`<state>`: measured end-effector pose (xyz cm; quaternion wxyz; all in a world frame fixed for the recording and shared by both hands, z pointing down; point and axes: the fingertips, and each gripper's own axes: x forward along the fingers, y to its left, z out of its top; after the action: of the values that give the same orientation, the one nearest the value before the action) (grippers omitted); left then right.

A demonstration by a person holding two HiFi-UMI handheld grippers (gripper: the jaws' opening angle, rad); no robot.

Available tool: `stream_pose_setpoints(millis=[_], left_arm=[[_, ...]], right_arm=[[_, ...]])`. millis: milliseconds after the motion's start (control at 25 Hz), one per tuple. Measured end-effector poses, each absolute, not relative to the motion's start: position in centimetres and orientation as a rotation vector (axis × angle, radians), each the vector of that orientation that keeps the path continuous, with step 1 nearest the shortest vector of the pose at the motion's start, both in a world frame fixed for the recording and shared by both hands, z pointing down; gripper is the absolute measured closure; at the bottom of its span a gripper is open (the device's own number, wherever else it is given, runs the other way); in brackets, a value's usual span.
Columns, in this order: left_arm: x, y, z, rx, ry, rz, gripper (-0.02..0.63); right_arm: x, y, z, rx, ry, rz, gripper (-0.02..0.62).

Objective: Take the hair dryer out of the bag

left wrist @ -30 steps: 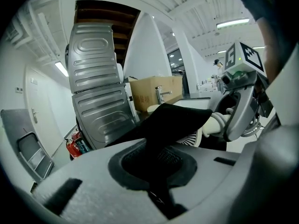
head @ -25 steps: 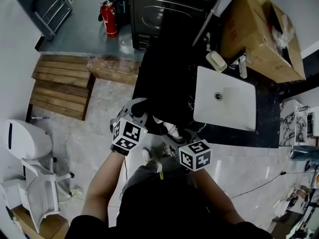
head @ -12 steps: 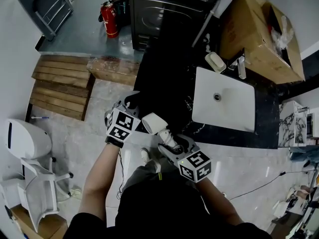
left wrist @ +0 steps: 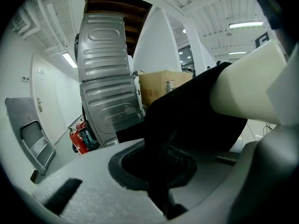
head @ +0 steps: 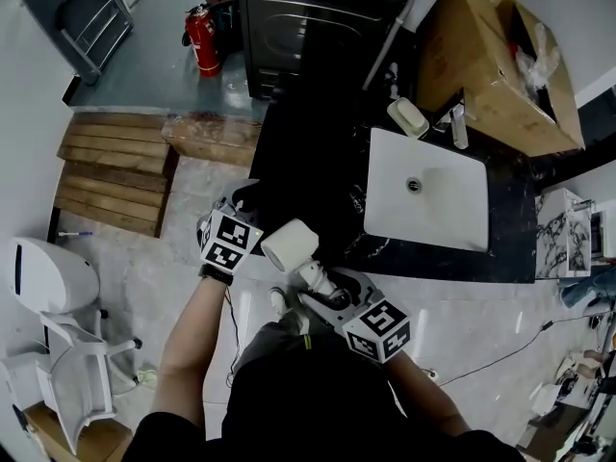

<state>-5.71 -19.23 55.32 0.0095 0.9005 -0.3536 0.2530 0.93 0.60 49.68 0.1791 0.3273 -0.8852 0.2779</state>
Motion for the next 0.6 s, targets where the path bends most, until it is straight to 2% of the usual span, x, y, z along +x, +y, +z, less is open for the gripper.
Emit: stream_pose_setpoints(millis=[600], left_arm=[[-6.0,-20.7,55.4,2.755,-1.132,0.72,0.565]], right_arm=[[-0.6,2.6,48.0,0.751,-2.592,0.81,0.339]])
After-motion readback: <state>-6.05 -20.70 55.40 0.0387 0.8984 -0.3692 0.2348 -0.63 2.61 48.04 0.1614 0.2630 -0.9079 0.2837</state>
